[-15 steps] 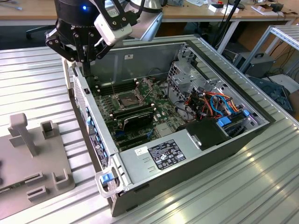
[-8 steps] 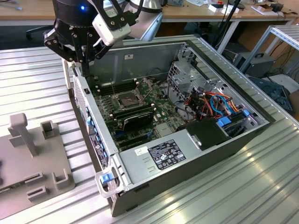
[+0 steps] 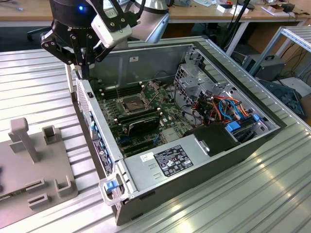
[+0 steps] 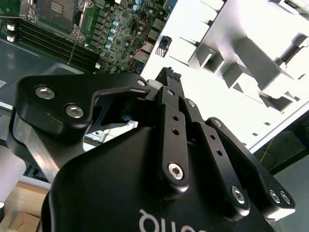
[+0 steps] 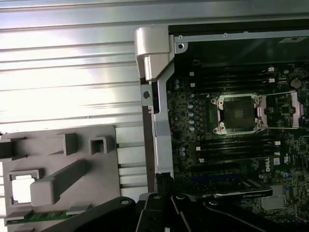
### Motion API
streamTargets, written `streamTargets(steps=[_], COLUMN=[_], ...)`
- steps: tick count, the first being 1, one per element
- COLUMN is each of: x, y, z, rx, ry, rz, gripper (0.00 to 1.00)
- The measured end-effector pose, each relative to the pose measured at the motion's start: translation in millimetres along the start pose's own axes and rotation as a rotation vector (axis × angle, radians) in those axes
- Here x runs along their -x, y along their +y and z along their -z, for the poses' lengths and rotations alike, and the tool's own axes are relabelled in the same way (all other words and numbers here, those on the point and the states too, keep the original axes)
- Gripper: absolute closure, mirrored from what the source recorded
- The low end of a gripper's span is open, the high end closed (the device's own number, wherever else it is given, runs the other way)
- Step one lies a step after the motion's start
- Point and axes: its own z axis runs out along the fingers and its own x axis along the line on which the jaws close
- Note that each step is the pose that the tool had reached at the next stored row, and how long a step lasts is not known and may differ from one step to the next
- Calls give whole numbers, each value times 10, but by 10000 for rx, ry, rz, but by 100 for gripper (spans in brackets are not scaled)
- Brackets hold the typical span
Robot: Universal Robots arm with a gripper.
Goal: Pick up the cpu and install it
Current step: 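Reach for the cpu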
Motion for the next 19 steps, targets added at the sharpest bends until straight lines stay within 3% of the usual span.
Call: streamTargets(steps=[5,19], x=[-44,-73], y=[-3,-5], z=[1,2], rx=[0,-1], ry=[0,0], rz=[-1,0], gripper=[89,89])
